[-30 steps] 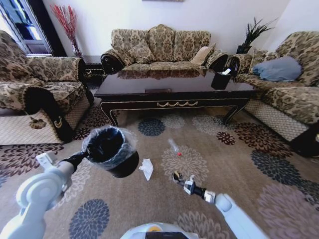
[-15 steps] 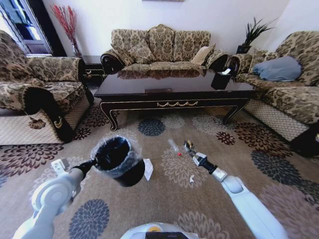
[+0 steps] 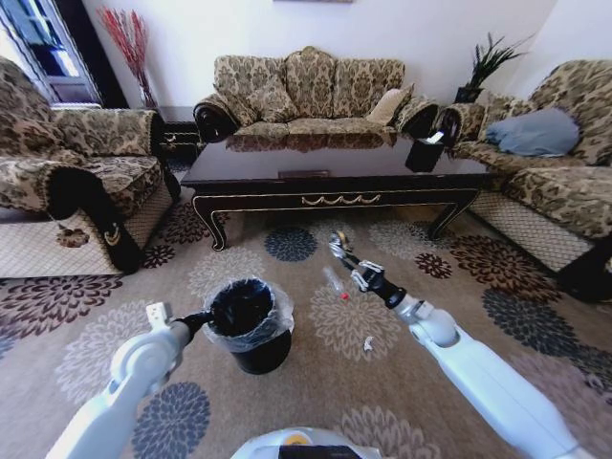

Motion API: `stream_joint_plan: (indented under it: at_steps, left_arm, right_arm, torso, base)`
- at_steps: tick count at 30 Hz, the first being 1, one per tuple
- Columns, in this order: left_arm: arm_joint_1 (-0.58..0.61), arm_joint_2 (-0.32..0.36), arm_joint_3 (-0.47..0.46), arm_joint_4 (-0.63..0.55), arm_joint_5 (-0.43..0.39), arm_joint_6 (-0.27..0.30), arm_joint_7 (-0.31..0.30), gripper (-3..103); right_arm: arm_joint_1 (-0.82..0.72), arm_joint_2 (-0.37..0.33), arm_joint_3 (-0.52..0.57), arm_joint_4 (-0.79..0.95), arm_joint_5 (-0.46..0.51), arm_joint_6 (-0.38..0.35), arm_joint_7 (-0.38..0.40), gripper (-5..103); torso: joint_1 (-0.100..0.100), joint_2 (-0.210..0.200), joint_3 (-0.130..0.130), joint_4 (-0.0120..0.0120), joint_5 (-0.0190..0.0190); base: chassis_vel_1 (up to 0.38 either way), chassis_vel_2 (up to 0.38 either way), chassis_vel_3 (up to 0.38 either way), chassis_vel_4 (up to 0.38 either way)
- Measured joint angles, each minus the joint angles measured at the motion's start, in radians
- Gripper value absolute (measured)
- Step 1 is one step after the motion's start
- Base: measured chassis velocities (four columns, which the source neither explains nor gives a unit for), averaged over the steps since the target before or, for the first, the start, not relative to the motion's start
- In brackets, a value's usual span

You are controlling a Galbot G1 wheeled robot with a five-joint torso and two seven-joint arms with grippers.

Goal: Move to the front of the table and pick up the trash from the floor, then place it into the trash bin.

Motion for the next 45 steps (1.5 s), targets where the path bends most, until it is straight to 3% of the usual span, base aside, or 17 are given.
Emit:
stream_joint_plan:
  at_steps: [7,13,22,33,42,43,45]
  left_arm:
    - [-0.111,-0.036,0.091,0.069,0.005,-0.001,-0.008,4]
    - [-0.221,-0.060,0.170,0.152,0.001,0.002,-0.011,4]
    - [-0.329,-0.094,0.246,0.221,-0.016,0.002,-0.031,4]
    - [-0.339,-0.097,0.246,0.228,-0.020,0.002,-0.037,4]
    - [-0.338,-0.088,0.238,0.204,-0.030,0.006,-0.045,4]
    - [-0.337,-0.086,0.236,0.203,-0.031,0.006,-0.046,4]
    - [-0.334,-0.084,0.233,0.201,-0.031,0.007,-0.046,4]
  right_arm:
    - [0.109,0.004,-0.142,0.002,-0.008,-0.013,0.000,13]
    - [0.260,0.064,-0.259,-0.104,-0.014,-0.002,-0.012,13]
    - [0.315,0.138,-0.355,-0.222,-0.050,0.018,-0.033,13]
    - [0.299,0.146,-0.383,-0.243,-0.120,0.027,-0.044,12]
    - [0.293,0.139,-0.390,-0.239,-0.137,0.022,-0.040,36]
    - [0.293,0.139,-0.388,-0.238,-0.137,0.022,-0.039,47]
    - [0.294,0.139,-0.385,-0.237,-0.135,0.023,-0.038,52]
  torso:
    - [0.000,0.000,0.000,-0.0002,0.0000]
    - [0.000,0.000,0.000,0.0000,0.0002]
    - [0.000,0.000,0.000,-0.0003,0.0001]
    - [0.000,0.000,0.000,-0.0001,0.0000]
    - [0.000,0.000,0.000,-0.0003,0.0000]
    - [0.000,0.000,0.000,-0.0003,0.0001]
    - [0.000,0.000,0.000,-0.0001,0.0001]
  base:
    - [0.000,0.000,0.000,0.000]
    - [0.000,0.000,0.000,0.000]
    - [0.000,0.000,0.000,0.000]
    - [0.000,0.000,0.000,0.000]
    - [0.000,0.000,0.000,0.000]
    - [0.000,0.000,0.000,0.000]
    - [0.000,0.000,0.000,0.000]
